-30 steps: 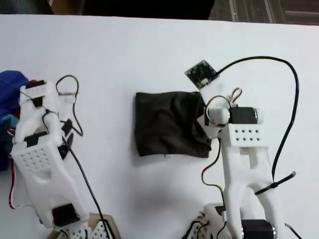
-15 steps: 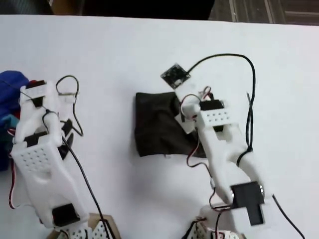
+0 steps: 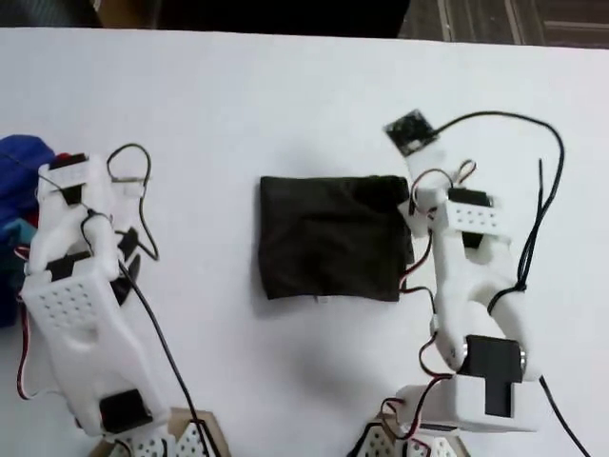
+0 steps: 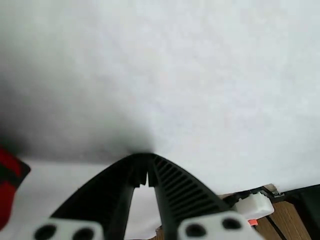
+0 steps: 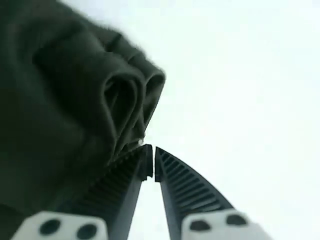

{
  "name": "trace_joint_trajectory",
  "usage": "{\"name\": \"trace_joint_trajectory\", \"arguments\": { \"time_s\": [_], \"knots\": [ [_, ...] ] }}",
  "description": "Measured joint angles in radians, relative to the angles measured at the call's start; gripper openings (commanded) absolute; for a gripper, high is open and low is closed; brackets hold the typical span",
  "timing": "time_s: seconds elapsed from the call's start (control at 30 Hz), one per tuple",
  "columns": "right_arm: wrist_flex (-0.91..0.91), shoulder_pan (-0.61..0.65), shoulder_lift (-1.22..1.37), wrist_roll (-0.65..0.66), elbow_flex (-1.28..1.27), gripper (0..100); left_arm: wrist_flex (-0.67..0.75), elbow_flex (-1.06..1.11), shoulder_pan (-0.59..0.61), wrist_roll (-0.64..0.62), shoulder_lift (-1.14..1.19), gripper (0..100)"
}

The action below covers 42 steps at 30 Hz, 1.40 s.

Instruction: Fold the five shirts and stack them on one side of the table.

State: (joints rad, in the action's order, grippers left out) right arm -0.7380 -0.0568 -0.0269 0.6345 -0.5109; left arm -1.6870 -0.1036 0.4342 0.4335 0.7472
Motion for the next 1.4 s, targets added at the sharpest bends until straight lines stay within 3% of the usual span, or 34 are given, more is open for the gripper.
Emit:
{"name": "trace_joint_trajectory", "arguments": {
  "time_s": [0.17, 0.43, 0.77, 0.97, 1.07, 1.4],
  "knots": [
    [-0.120, 0.002, 0.000, -0.121, 0.109, 2.1, 0.000, 0.000, 0.000, 0.000, 0.000, 3],
    [-0.342, 0.002, -0.123, -0.137, 0.129, 2.1, 0.000, 0.000, 0.000, 0.000, 0.000, 3],
    [-0.298, 0.100, -0.213, -0.137, 0.129, 3.2, 0.000, 0.000, 0.000, 0.000, 0.000, 3],
    [-0.098, 0.158, -0.049, -0.170, 0.152, 17.2, 0.000, 0.000, 0.000, 0.000, 0.000, 3],
    [-0.078, 0.155, 0.078, -0.204, 0.218, 18.8, 0.000, 0.000, 0.000, 0.000, 0.000, 3],
    [-0.275, 0.189, 0.339, -0.219, 0.500, 16.3, 0.000, 0.000, 0.000, 0.000, 0.000, 3]
  ]
}}
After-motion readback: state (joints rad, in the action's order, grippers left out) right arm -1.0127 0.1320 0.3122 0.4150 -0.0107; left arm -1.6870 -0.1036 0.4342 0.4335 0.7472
